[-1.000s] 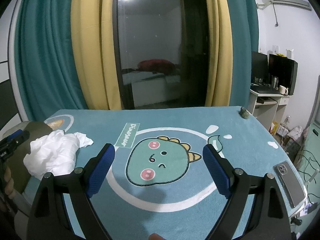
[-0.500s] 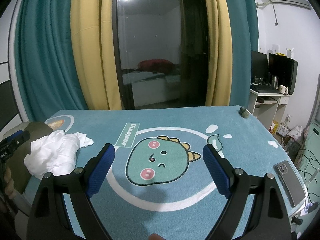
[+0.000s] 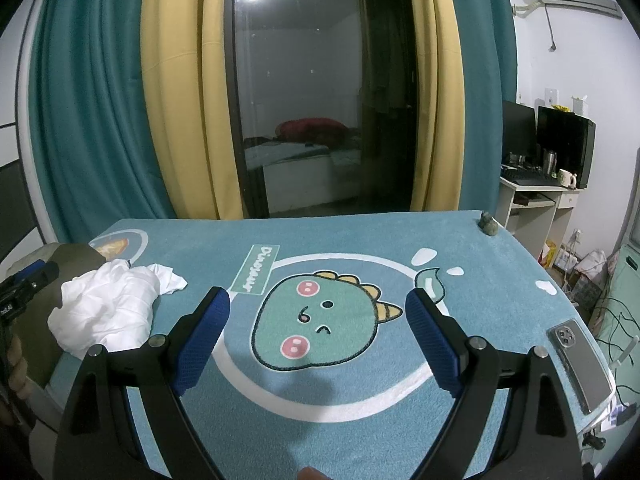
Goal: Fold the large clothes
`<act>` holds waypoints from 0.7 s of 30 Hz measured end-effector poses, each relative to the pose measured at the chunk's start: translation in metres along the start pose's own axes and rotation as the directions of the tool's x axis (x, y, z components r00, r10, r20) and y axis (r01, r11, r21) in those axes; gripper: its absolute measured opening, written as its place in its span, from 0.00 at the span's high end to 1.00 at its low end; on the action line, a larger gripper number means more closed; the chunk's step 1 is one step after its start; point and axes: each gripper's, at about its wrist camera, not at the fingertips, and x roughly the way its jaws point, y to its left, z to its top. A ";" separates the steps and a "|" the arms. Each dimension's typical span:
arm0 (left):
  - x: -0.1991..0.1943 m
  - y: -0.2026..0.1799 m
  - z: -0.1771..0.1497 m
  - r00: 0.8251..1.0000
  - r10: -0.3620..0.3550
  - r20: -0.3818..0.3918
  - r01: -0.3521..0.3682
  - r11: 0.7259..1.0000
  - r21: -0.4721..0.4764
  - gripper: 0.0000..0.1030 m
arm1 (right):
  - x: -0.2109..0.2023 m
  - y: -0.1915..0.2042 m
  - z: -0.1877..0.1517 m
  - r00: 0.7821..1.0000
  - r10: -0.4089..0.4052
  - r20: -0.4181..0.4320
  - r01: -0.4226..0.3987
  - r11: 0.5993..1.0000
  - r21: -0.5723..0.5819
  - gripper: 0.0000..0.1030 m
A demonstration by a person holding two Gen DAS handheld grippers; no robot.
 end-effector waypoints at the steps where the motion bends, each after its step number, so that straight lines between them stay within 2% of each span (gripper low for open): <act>1: 0.000 0.001 0.000 1.000 0.000 0.000 0.000 1.000 0.001 0.20 | 0.000 0.000 0.000 1.000 -0.001 0.000 0.001 1.000 0.000 0.14; 21: -0.005 -0.001 -0.002 1.000 0.002 0.001 -0.002 1.000 -0.010 0.20 | 0.000 0.002 0.000 1.000 -0.003 -0.002 0.003 1.000 -0.002 0.14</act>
